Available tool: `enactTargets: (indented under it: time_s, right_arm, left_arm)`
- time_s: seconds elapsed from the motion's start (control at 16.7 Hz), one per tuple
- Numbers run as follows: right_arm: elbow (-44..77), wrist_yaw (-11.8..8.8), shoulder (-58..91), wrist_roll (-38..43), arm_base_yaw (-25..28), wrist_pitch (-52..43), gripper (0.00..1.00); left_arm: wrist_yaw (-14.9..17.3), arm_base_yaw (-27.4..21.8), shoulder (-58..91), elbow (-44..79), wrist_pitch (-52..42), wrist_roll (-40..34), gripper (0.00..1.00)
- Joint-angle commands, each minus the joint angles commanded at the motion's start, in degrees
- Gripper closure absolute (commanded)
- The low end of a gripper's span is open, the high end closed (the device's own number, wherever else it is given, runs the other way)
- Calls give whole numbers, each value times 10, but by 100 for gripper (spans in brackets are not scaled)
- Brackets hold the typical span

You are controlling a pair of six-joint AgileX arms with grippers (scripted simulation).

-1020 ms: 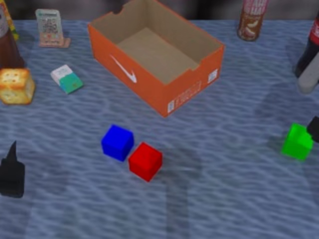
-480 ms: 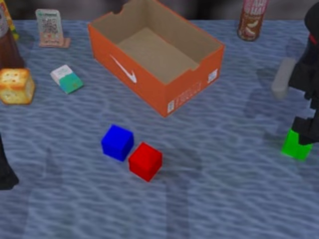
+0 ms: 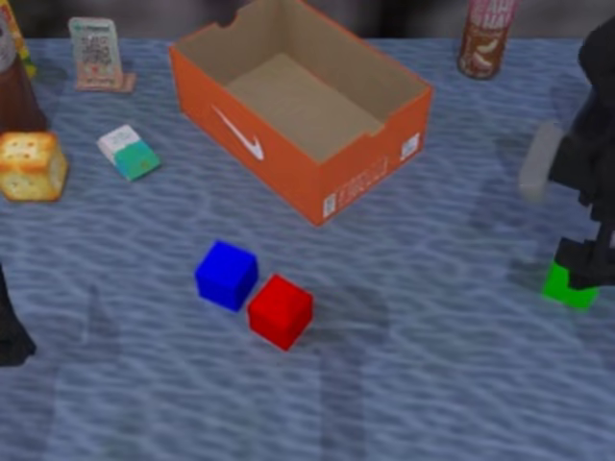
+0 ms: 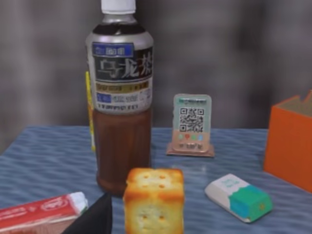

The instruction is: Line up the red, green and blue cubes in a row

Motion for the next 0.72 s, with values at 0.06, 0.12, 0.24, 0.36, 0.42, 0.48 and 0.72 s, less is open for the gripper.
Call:
enactTargets:
  time_s: [0.06, 0.12, 0.24, 0.36, 0.42, 0.48, 0.72]
  right_arm:
    - [-12, 0, 9, 0, 0, 23, 0]
    - [-26, 0, 19, 1, 0, 49, 0]
    - [-52, 0, 37, 2, 1, 95, 0]
    - [-68, 0, 49, 2, 1, 119, 0]
    - [-70, 0, 51, 2, 1, 123, 0]
    - [-70, 0, 51, 2, 1, 123, 0]
    - [-70, 0, 51, 2, 1, 123, 15]
  left_arm:
    - [0, 0, 0, 0, 0, 0, 0]
    - [0, 0, 0, 0, 0, 0, 0]
    - [0, 0, 0, 0, 0, 0, 0]
    - [0, 0, 0, 0, 0, 0, 0]
    - [0, 0, 0, 0, 0, 0, 0]
    - [0, 0, 0, 0, 0, 0, 0]
    - [0, 0, 0, 0, 0, 0, 0]
